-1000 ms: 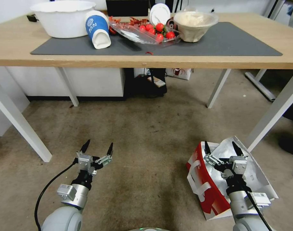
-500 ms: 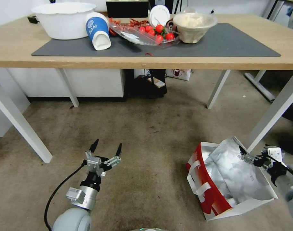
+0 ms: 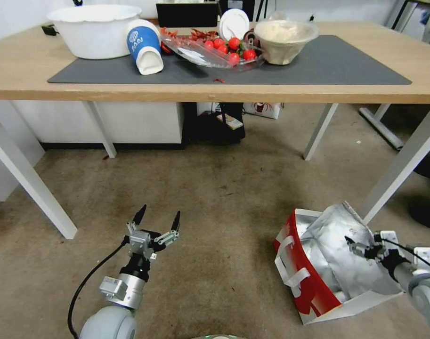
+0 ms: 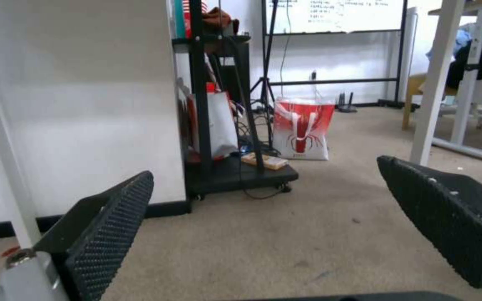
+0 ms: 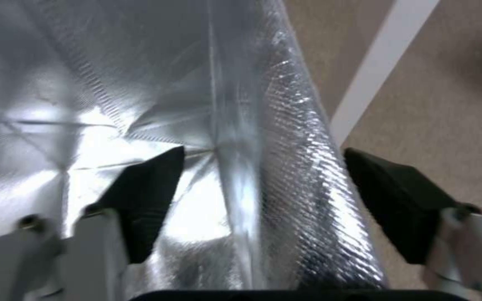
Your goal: Pick up the food delivery bag from the floor and place it on the table.
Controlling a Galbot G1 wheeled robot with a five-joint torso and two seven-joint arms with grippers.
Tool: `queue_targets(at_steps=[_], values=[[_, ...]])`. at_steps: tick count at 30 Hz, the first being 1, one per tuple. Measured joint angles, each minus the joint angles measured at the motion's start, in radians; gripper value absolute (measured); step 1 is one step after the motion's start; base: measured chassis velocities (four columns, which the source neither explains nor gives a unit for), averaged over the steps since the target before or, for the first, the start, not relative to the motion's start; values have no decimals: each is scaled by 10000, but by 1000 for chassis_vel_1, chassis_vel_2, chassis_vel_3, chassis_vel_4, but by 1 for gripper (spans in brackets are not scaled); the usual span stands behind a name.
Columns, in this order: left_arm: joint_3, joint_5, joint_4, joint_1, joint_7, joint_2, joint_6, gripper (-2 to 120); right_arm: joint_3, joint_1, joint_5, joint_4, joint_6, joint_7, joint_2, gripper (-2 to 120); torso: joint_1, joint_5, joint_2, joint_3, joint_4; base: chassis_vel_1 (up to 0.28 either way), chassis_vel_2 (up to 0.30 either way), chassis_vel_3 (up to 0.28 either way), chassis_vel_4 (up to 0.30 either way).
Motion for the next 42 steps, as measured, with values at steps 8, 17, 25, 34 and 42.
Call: queue_targets(at_steps=[8, 17, 25, 34, 42], values=[[120, 19, 33, -16, -26, -55, 5, 100, 64, -219, 67, 420, -87, 73, 122, 45, 1, 0, 8, -1, 1, 0, 0, 0, 0], [-20, -74, 28, -34, -149, 65, -52, 100, 168, -359, -13, 452, -8, 76, 244, 14, 2, 0, 13, 0, 1, 0, 0, 0, 0], [-11, -93, 11, -37, -213, 64, -54, 100, 185, -560, 223, 983, 142, 78, 183, 0, 3, 3, 16, 0, -2, 0, 0, 0, 0], [-173, -236, 17, 19, -146, 29, -218, 100, -523, -468, 2503, 4615, -526, 785, -1303, 0, 3, -1, 19, 0, 2, 0, 0, 0, 0], [-287, -204, 16, -58, -262, 56, -405, 100, 374, -567, 4355, 6945, -1031, 863, -3893, 0, 3, -2, 21, 0, 2, 0, 0, 0, 0]])
